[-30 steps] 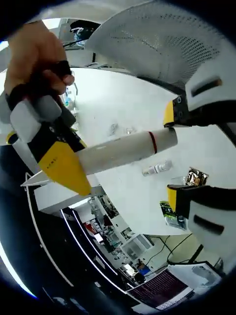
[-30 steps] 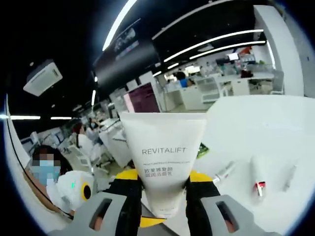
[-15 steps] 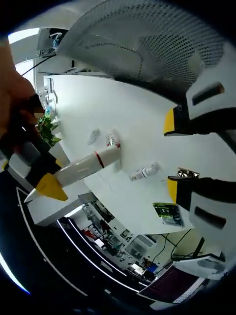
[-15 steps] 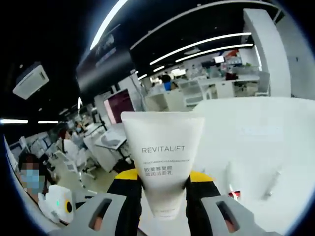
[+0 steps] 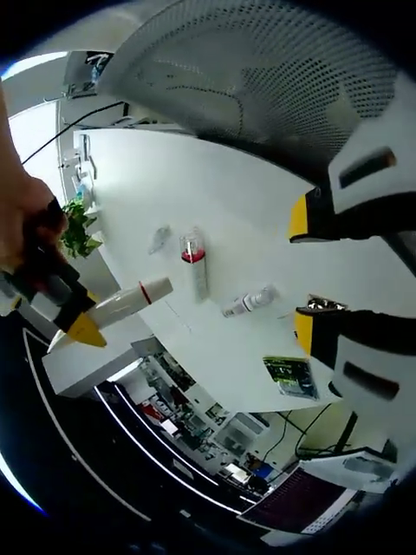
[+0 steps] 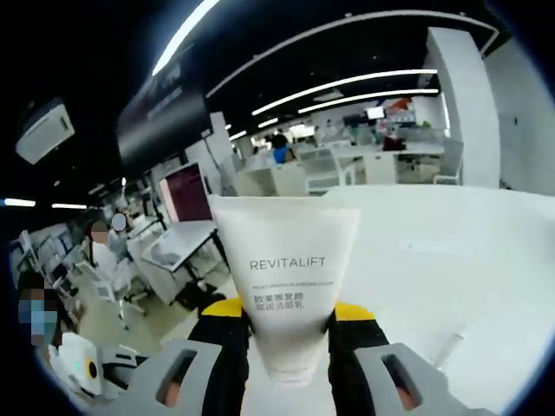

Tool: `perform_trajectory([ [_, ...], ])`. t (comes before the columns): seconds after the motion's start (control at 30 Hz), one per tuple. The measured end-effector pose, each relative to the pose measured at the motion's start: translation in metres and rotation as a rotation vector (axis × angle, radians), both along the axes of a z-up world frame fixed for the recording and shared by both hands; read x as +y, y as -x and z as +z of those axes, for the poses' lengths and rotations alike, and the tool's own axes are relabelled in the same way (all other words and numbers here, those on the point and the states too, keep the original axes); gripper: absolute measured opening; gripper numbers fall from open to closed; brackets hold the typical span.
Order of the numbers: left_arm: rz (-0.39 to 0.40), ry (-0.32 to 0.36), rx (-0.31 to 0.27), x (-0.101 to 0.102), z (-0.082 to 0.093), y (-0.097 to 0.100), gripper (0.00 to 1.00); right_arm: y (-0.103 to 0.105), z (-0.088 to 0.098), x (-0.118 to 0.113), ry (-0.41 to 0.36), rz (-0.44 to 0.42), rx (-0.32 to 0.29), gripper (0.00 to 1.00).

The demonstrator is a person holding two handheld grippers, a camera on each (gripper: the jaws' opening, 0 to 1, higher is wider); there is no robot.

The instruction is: Arrange the skincare products in the storage area until every visible bottle or jar stands upright without overlapping.

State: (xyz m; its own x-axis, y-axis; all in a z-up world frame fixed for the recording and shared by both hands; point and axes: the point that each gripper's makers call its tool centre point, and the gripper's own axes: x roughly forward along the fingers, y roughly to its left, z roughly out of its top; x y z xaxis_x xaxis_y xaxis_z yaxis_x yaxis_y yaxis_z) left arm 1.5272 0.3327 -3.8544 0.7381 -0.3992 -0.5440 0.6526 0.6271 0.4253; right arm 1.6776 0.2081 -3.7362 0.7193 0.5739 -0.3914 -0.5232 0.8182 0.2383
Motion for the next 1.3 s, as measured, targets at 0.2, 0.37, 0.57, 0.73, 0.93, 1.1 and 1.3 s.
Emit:
perform_trajectory([
  [0.2, 0.012, -0.003, -0.01, 0.002, 0.002, -0.001, 0.23, -0.014, -0.002, -0.002, 0.004, -0.013, 0.013, 0.31],
  [0.37, 0.01, -0.007, -0.019, 0.002, 0.002, -0.001, 0.21, -0.028, -0.001, -0.004, 0.027, -0.02, 0.006, 0.31],
  [0.57, 0.018, -0.007, -0.021, 0.004, 0.003, -0.001, 0.19, -0.048, 0.0, -0.01, 0.036, -0.038, -0.002, 0.31],
  [0.73, 0.028, -0.01, -0.021, 0.006, 0.003, -0.002, 0.18, -0.065, -0.001, -0.018, 0.038, -0.057, 0.004, 0.31],
  [0.93, 0.01, -0.015, -0.01, 0.004, 0.001, 0.0, 0.17, -0.084, -0.011, -0.036, 0.038, -0.109, 0.032, 0.32],
  [1.1, 0.007, -0.016, -0.009, 0.003, 0.001, 0.001, 0.16, -0.094, -0.019, -0.046, 0.063, -0.132, 0.051, 0.32],
  [1.3, -0.005, -0.025, 0.005, 0.001, -0.002, 0.003, 0.16, -0.102, -0.022, -0.044, 0.076, -0.136, 0.062, 0.32],
])
